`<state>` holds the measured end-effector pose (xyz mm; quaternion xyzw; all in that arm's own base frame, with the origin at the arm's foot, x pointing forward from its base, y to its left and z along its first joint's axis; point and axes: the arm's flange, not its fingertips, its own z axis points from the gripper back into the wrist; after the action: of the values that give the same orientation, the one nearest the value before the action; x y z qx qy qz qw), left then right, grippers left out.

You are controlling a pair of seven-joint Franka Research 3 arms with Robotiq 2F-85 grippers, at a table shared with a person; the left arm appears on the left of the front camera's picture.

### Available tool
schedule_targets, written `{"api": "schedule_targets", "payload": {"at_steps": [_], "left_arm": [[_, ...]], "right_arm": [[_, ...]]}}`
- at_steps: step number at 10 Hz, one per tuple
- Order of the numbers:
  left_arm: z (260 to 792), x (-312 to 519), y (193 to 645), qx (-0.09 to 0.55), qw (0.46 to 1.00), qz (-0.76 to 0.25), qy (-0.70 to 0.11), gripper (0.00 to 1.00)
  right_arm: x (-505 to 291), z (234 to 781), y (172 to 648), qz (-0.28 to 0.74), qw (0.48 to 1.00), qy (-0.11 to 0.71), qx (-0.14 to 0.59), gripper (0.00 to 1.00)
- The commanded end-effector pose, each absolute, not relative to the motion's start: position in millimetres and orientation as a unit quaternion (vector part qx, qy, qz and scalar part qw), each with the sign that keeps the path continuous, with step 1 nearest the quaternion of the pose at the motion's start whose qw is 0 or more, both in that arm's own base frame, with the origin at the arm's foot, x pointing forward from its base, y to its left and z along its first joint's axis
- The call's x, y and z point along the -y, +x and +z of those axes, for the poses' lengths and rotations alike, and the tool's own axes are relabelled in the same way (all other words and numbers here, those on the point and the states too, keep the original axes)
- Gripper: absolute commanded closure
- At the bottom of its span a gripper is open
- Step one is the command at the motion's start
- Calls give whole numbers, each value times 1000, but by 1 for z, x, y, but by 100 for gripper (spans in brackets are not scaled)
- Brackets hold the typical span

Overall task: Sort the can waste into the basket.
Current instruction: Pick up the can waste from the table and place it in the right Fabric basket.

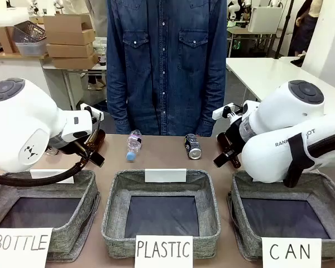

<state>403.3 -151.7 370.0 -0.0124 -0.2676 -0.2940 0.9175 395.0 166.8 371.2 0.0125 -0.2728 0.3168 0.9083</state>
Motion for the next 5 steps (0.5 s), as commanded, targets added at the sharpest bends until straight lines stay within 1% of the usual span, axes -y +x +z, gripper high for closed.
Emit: {"api": "schedule_targets", "payload": {"at_steps": [1,5], "left_arm": [[370,152,403,268,917,-294,-12,0],[370,152,403,268,917,-294,-12,0]], "right_arm": [[-167,371,395,317,908,13,273,0],[-167,371,395,317,908,13,273,0]]}}
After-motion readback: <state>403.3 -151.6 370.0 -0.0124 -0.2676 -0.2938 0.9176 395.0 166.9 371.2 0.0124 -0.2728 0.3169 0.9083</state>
